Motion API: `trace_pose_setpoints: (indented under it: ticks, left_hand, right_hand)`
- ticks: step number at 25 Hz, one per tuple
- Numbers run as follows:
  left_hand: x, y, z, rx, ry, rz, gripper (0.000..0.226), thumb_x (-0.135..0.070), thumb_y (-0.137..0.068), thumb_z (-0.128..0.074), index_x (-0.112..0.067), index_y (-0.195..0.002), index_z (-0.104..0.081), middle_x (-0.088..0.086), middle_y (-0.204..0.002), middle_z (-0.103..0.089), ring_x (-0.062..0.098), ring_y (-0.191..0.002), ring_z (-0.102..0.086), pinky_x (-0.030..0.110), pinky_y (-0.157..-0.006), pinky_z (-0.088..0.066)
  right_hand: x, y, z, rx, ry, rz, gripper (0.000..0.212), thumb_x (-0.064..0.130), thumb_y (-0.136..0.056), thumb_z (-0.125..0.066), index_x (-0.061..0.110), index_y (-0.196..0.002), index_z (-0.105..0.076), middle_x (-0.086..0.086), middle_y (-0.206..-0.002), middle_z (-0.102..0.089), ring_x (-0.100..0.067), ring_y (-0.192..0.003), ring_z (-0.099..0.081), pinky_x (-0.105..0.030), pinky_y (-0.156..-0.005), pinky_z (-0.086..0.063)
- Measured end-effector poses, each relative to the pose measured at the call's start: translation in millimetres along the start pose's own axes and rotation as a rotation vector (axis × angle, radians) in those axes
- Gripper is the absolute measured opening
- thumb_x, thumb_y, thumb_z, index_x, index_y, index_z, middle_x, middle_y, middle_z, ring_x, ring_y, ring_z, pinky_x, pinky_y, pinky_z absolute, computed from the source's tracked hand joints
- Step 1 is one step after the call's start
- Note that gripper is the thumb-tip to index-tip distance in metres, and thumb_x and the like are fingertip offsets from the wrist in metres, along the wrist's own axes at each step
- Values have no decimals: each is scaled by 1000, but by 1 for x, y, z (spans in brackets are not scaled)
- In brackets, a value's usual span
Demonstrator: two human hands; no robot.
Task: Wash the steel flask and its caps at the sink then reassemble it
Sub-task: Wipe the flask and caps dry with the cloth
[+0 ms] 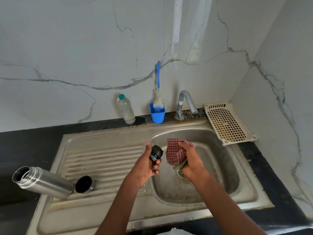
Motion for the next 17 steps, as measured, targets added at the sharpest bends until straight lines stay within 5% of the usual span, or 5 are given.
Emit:
trace_pose_setpoints:
  ticks: [5,10,12,14,17]
  left_hand:
    - [-8,7,7,6,54,-118,37,-37,-103,-57,-16,-133,-65,7,-81,-58,15,-65,-49,33,-64,-47]
    - [-23,12,6,-201,-158,-278,29,-36,-107,-57,-11,-94,-62,4,-74,-56,15,-62,-50,34,-65,-50]
    - [-24,14,8,-217,-92,-301,25,-32,-107,-59,-9,-99,-64,4,-76,-64,17,-65,-59,36,-70,-57]
    - [-22,13,9,-209,-36,-308,24,-28,-107,-58,-6,-112,-68,7,-85,-71,17,-69,-63,34,-72,-60]
    - [-25,12,7,-211,11,-297,24,-22,-107,-59,-1,-110,-68,12,-86,-74,18,-70,-66,32,-71,-60]
  right_hand:
    - [-6,5,-7,155,-10,-39,34,22,-93,-73,3,-120,-66,-26,-109,-72,-40,-92,-67,-46,-71,-57]
    - [7,17,-21,137,394,338,37,3,-91,-66,19,-125,-68,-9,-79,-73,-23,-65,-62,-32,-53,-52]
    - [11,27,-32,164,483,469,44,-1,-94,-58,28,-128,-66,-2,-77,-71,-15,-58,-57,-29,-50,-49]
    - [16,32,-40,173,609,661,53,-6,-93,-55,28,-133,-65,3,-95,-75,-9,-71,-66,-29,-62,-57]
    - [17,37,-50,224,896,948,68,-14,-86,-56,22,-143,-58,5,-137,-65,-9,-125,-62,-33,-105,-53]
Point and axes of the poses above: each hand's wrist, its own y-axis away from the middle knuckle, its own z-axis out of the back of the hand, x = y × z, the point moved 5 cm from there along -y, towards the middle knuckle
